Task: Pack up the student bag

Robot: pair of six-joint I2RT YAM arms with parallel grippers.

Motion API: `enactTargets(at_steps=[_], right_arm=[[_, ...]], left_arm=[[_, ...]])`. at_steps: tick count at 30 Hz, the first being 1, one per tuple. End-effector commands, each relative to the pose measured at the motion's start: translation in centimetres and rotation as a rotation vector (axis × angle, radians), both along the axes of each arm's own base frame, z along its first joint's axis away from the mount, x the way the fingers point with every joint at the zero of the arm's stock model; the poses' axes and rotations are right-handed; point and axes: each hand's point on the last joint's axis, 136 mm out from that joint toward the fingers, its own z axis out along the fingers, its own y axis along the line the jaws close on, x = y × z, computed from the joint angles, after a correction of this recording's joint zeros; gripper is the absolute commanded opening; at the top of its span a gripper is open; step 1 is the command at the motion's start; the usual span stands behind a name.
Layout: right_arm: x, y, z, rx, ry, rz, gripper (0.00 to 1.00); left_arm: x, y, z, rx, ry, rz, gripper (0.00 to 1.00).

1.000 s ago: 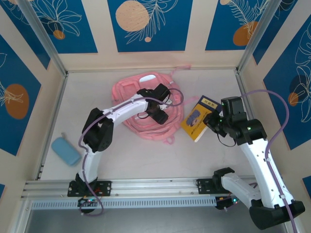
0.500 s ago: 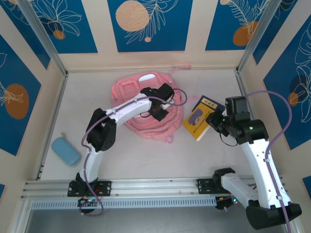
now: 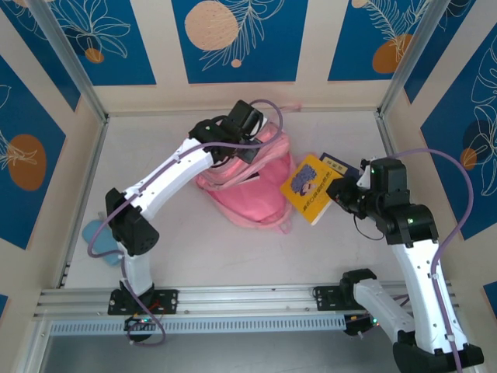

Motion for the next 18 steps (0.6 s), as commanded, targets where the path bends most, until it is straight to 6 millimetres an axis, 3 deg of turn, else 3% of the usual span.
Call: enactTargets(at_steps=[1,7,18], right_arm=[[0.7,2.6,1.7,0.141,-0.081,0.104,0.0],[3.3,6.4,1.1,0.428,-0.085,0.176,0.0],[10.5,10.4,-2.8,0.613,-0.023,0.06,0.0]], left_arm=[[1.1,-0.4,5.9,-0.153,-0.124,0.064,0.0],[1.3,-0.9,7.1,-0.205,-0.137,0.076,0.0],[1.5,-0.5,6.8,-0.209,-0.124,0.107,0.0]])
